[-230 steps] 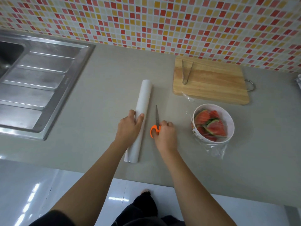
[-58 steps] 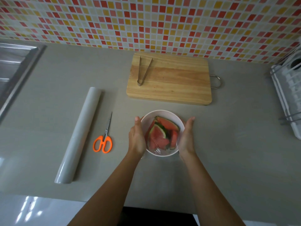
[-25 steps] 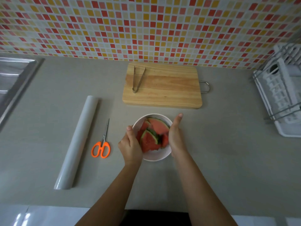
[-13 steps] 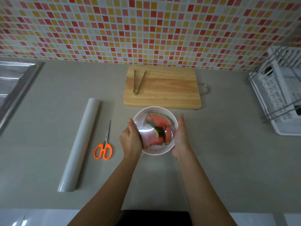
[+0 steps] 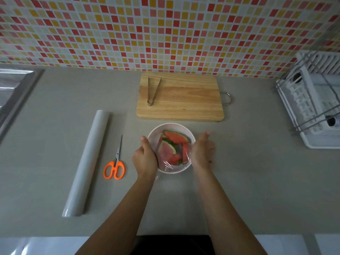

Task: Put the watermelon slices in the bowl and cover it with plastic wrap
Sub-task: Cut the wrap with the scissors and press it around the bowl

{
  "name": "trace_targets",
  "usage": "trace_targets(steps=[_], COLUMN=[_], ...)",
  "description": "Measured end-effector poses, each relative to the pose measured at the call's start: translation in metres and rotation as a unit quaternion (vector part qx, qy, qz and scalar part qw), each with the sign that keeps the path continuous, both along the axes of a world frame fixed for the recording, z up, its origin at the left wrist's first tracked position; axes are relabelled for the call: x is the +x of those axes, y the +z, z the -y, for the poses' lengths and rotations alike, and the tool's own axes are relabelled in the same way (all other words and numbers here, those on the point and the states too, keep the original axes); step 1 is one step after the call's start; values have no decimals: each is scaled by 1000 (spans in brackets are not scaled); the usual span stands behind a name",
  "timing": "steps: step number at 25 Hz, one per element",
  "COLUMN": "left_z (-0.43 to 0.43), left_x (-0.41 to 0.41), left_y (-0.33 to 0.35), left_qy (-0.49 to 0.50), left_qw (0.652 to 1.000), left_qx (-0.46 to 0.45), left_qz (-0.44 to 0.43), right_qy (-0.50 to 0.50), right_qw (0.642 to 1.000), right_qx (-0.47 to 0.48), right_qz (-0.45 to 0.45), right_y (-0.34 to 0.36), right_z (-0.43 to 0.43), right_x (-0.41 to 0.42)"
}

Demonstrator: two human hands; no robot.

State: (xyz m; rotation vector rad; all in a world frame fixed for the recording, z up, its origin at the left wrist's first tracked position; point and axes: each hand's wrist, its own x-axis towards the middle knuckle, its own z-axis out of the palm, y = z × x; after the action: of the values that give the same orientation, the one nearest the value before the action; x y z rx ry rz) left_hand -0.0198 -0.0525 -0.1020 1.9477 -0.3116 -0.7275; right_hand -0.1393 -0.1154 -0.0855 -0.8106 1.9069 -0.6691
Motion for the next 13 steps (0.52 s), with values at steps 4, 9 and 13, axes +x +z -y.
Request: trace_targets(steps=[4,9,13], left_z=[6,18,23], left_x=[4,9,13], left_y=[-1,0,-2], left_qy=[-28,-121,-133], left_qw=[999,988,983], left_qx=[27,63,84], left_qz=[-2,69,100], right_qy=[119,175,168], right_qw=[951,955,971], right_qx=[-125,-43,-10], right_qz=[258,235,169], right_y=[-7,-23,-23], right_z=[-2,-3,1], right_x=[-8,-18,-11])
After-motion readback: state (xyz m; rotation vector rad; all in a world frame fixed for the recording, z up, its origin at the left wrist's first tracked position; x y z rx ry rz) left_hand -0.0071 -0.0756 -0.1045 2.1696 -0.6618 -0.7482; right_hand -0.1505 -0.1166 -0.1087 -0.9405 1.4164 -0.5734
